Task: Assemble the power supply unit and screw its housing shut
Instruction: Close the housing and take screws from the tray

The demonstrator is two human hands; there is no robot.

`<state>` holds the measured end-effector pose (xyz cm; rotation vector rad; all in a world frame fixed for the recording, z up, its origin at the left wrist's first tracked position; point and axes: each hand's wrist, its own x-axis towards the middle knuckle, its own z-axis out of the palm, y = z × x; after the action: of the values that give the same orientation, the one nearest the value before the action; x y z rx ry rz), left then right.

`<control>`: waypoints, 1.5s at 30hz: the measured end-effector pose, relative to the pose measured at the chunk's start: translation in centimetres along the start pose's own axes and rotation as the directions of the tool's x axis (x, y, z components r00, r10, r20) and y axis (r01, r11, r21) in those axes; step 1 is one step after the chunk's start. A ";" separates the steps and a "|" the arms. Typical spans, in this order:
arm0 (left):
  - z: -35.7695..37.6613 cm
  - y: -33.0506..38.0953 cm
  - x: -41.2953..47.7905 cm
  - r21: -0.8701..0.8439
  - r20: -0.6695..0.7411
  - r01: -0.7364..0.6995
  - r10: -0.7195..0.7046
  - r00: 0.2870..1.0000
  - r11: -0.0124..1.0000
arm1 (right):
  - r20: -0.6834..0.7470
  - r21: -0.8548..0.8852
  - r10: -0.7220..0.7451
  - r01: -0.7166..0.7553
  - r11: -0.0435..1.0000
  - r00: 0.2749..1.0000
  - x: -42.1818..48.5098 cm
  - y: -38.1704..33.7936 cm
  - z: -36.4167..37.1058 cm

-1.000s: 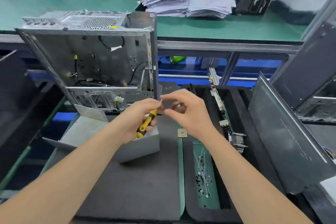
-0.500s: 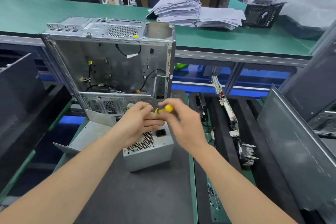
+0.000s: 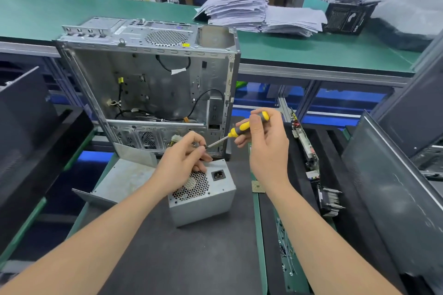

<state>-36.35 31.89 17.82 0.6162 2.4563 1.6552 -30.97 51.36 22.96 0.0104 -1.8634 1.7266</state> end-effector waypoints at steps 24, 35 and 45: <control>0.5 -0.8 -0.7 0.142 0.017 -0.104 0.103 0.995 0.984 | 0.109 -0.152 -0.042 0.058 0.987 0.993 0.2 -0.9 -0.3; -0.5 -1.4 -0.5 0.099 0.047 -0.064 0.060 0.997 0.993 | 0.146 -0.165 -0.016 0.040 0.985 0.989 0.6 -1.1 -0.3; -1.4 -2.5 -0.2 -0.007 0.009 0.019 -0.019 1.000 1.000 | 0.141 -0.154 0.004 0.018 0.988 0.990 0.5 -1.2 -0.4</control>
<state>-37.30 29.78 16.07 0.5964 2.4421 1.6498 -30.79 51.70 24.27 0.0789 -2.0940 1.6081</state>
